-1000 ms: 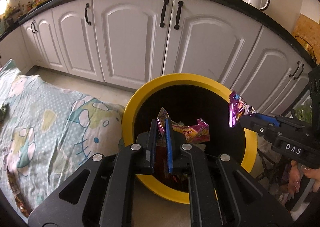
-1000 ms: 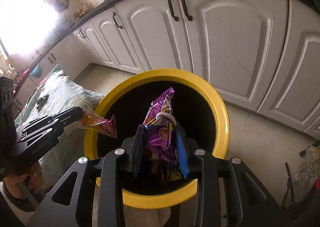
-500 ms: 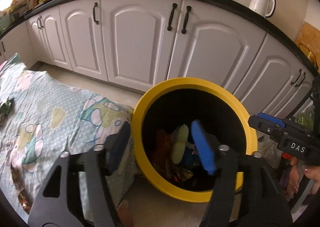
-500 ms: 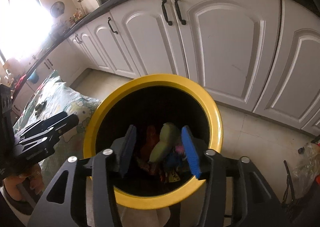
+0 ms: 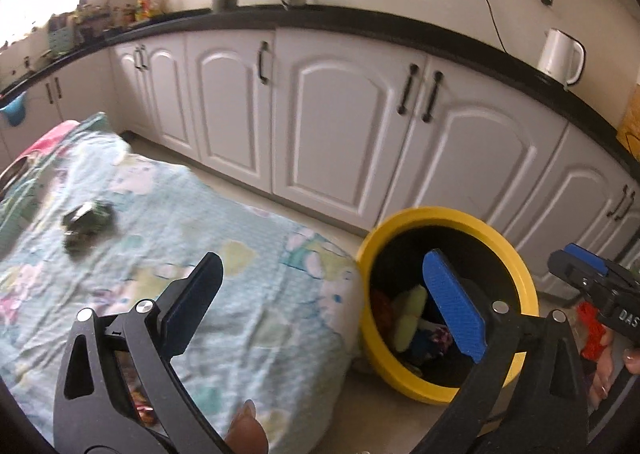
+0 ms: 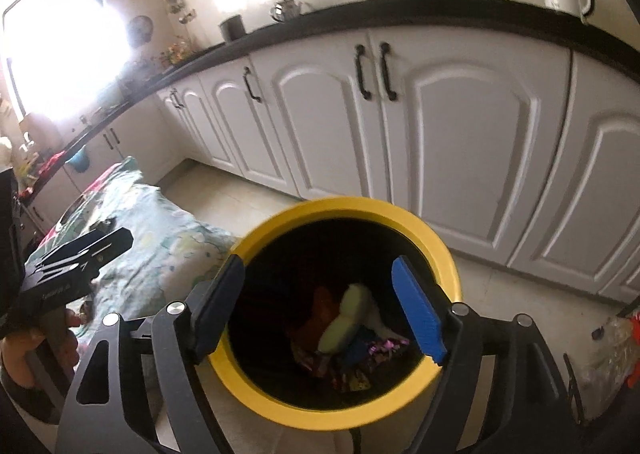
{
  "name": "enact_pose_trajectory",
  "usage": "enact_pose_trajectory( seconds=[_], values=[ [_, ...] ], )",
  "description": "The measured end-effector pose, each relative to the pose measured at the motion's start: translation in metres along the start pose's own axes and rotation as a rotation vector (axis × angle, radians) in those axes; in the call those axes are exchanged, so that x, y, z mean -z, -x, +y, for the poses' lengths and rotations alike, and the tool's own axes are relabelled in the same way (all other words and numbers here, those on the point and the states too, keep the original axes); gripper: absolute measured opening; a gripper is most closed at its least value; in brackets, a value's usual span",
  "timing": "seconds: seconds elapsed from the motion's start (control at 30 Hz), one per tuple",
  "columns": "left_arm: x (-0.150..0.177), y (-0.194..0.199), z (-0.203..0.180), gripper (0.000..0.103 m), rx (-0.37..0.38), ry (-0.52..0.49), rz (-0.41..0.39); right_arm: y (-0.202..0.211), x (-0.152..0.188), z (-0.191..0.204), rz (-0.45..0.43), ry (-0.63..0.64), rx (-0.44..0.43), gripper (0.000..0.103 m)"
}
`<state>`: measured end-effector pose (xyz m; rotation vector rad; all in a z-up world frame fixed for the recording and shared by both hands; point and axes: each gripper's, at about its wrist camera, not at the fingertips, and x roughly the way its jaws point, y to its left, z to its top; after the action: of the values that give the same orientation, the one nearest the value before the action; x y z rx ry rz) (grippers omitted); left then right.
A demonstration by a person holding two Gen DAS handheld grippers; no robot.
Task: Collect trash
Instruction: 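Move both open tools back toward the black bag and brown wrapper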
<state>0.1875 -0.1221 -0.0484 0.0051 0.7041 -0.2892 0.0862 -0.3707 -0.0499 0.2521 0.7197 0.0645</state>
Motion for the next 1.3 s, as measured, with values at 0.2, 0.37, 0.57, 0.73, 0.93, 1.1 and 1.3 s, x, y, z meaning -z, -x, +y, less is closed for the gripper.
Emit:
enact_pose_trajectory(
  seconds=[0.2, 0.37, 0.57, 0.73, 0.93, 1.1, 1.3],
  values=[
    [-0.003, 0.020, 0.029, 0.092, -0.060, 0.029, -0.054, 0.006, -0.003, 0.040, -0.052, 0.082, -0.069, 0.079],
    [-0.003, 0.031, 0.049, 0.092, -0.093, 0.054, -0.082, 0.008, -0.001, 0.077, -0.074, 0.160, -0.140, 0.080],
    [-0.001, 0.040, 0.077, 0.092, -0.134, 0.102, -0.102, 0.003, 0.004, 0.118, -0.053, 0.251, -0.208, 0.083],
    [0.002, 0.040, 0.116, 0.092, -0.196, 0.161, -0.092, -0.009, 0.012, 0.152, -0.003, 0.303, -0.258, 0.083],
    [0.002, 0.039, 0.169, 0.092, -0.266, 0.230, -0.071, -0.030, 0.026, 0.197, 0.084, 0.361, -0.329, 0.083],
    [0.004, 0.028, 0.201, 0.092, -0.293, 0.240, -0.036, -0.051, 0.039, 0.229, 0.168, 0.394, -0.379, 0.078],
    [0.002, 0.006, 0.222, 0.086, -0.266, 0.232, 0.002, -0.080, 0.055, 0.265, 0.274, 0.422, -0.421, 0.062]
  ],
)
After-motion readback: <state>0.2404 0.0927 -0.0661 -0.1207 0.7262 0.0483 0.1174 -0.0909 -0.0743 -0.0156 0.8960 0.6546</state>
